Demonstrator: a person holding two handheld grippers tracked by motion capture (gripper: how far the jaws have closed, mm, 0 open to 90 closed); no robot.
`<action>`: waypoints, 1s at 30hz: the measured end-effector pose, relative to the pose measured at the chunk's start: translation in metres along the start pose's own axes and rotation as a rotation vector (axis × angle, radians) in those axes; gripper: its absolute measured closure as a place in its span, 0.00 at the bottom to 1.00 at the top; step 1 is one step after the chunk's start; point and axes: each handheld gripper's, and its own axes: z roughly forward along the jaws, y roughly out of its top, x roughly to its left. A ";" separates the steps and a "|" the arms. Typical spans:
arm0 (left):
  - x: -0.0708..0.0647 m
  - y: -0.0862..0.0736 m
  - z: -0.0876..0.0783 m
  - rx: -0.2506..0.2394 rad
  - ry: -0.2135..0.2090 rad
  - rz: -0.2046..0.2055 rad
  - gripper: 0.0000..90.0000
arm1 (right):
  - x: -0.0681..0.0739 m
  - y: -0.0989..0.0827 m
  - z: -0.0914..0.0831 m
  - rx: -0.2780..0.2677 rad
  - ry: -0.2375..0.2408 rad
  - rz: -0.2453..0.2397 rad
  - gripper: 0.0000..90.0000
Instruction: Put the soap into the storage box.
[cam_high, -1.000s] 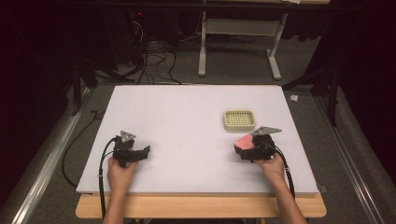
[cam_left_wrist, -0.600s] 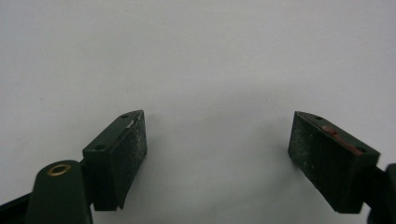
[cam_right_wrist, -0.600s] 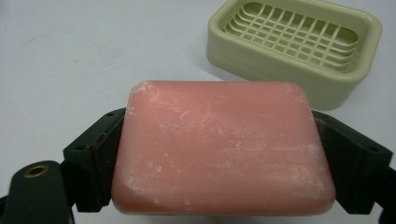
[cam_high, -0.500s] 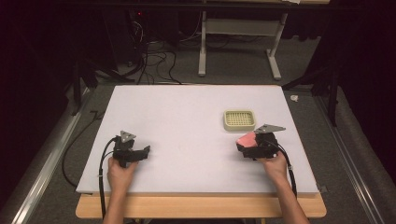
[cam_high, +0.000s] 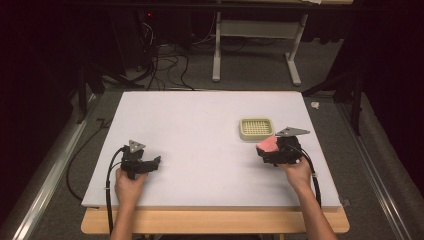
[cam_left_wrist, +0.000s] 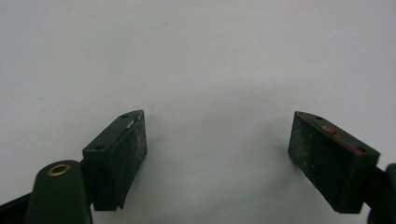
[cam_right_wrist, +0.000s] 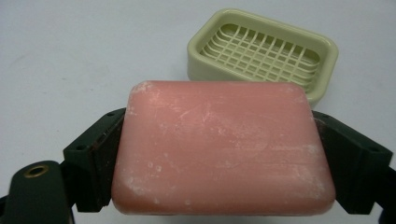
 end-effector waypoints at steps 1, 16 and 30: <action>0.000 0.000 0.000 0.000 0.000 0.000 0.22 | 0.000 0.000 0.000 0.000 0.000 0.000 0.15; 0.000 0.000 0.000 0.000 0.000 0.000 0.22 | -0.004 0.014 0.004 -0.007 0.005 0.023 0.15; 0.000 0.000 0.000 0.000 0.000 0.000 0.22 | -0.005 0.031 0.019 -0.007 0.011 0.041 0.15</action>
